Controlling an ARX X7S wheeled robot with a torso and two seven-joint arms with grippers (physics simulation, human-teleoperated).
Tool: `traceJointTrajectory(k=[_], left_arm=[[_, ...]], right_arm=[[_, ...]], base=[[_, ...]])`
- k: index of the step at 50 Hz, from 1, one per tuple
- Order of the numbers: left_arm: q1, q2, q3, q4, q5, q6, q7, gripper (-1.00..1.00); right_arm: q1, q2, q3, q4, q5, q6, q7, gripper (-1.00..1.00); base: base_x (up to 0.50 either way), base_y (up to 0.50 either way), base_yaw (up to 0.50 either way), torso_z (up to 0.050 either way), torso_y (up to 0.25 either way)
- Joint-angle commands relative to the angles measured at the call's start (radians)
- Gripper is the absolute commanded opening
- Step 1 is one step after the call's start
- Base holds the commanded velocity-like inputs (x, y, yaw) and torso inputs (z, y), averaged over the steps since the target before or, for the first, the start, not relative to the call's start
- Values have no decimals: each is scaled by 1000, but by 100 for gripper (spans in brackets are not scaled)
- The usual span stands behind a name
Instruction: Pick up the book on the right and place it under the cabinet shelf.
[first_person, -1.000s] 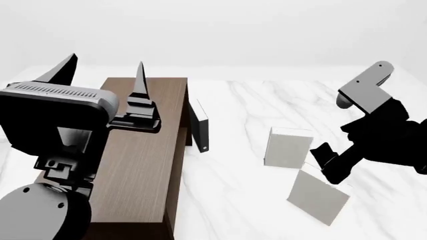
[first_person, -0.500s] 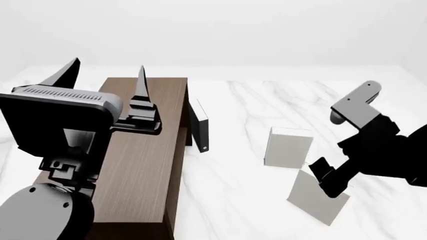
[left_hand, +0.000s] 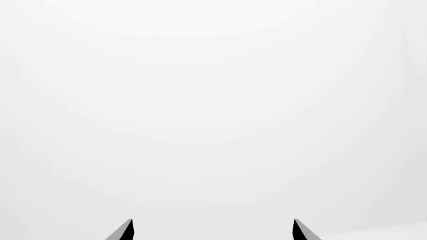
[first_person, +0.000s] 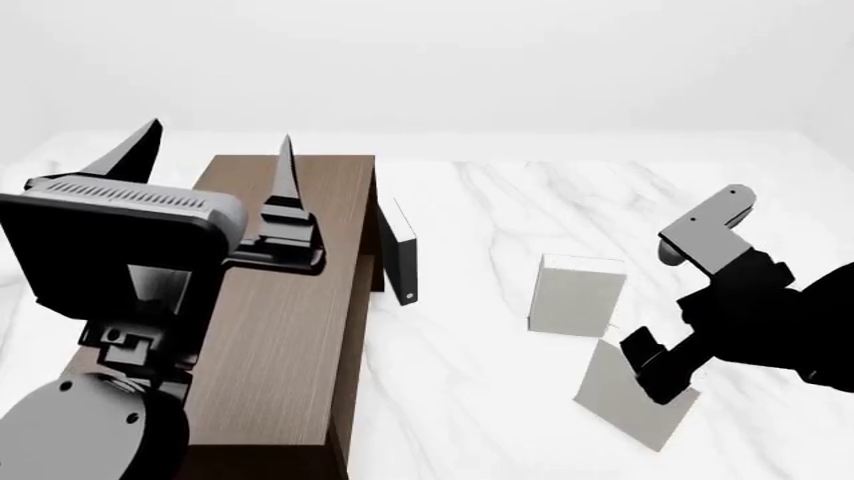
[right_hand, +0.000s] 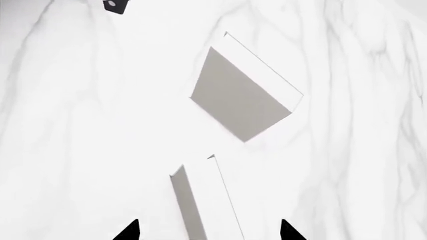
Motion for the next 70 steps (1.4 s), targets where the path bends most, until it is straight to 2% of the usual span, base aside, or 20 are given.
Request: traceJointTrajectory(k=[1, 26, 70], left_arm=[[-2, -1, 2, 16, -12, -7, -8, 100], [-3, -12, 11, 25, -27, -8, -19, 100], [-25, -29, -19, 86, -94, -55, -57, 100]], right_arm=[[-39, -9, -35, 37, -49, -59, -16, 100], [-86, -37, -86, 111, -130, -154, -50, 100], [-134, -55, -136, 183, -173, -209, -86, 100]], base=[[0, 0, 0, 0, 0], [0, 0, 0, 0, 0], [0, 0, 0, 0, 0]])
